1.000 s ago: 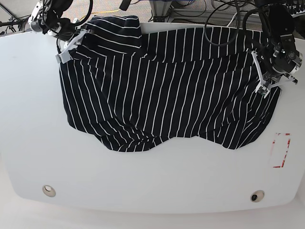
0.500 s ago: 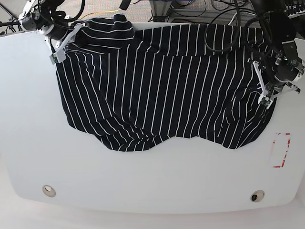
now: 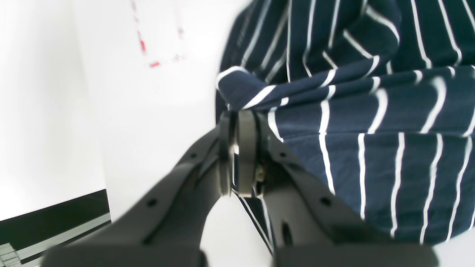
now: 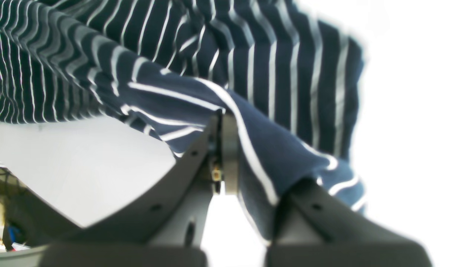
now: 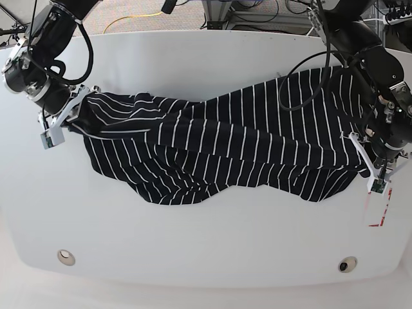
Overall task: Fold the T-shirt properly
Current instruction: 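Lift the shirt with both grippers and drag it across the table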
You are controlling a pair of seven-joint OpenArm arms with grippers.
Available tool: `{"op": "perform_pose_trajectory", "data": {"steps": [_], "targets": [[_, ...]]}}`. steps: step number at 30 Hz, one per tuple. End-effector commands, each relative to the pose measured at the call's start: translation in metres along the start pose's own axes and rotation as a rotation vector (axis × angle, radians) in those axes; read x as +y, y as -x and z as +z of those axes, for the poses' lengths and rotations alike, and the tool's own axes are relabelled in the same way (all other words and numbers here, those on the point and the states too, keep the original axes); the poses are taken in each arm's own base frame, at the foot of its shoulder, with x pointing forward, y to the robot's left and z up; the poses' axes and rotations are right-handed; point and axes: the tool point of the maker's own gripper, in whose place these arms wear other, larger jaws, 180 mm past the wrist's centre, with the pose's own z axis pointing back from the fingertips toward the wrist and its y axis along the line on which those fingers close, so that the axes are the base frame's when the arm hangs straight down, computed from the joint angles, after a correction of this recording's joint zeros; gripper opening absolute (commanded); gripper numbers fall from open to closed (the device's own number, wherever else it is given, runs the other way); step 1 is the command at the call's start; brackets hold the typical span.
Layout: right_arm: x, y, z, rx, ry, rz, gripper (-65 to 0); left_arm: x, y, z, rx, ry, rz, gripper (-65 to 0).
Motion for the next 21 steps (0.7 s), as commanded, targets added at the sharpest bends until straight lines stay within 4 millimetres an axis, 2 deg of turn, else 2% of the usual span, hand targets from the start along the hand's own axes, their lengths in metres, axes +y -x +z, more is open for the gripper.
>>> {"op": "perform_pose_trajectory", "data": {"steps": [1,4,9,14,17,19,21], "targets": [[-0.021,-0.024,0.005,-0.038,0.03,0.034,-65.0,0.015,-0.034,0.01,-0.1,-0.038,0.005,-65.0],[-0.036,-0.05,-0.001,-0.07,0.026,0.05,-65.0,0.023,-0.057,0.016,-0.158,-0.057,0.01,-65.0],[-0.058,-0.101,-0.003,-0.118,0.027,0.101,-65.0,0.022,-0.105,0.028,-0.259,-0.063,-0.046,-65.0],[-0.067,-0.148,-0.002,-0.144,0.034,0.176,-65.0,0.038,-0.141,0.043,-0.345,-0.095,-0.035,-65.0],[-0.07,-0.169,-0.002,-0.139,0.052,0.219,-65.0,0.04,-0.148,0.041,-0.352,-0.085,-0.028,-65.0],[-0.071,-0.17,-0.002,-0.129,0.055,0.231,-65.0,0.039,-0.145,0.04,-0.345,-0.084,-0.029,-64.6],[-0.071,-0.168,-0.003,-0.119,0.056,0.231,-65.0,0.034,-0.131,0.032,-0.305,-0.071,-0.033,-64.4]]}}
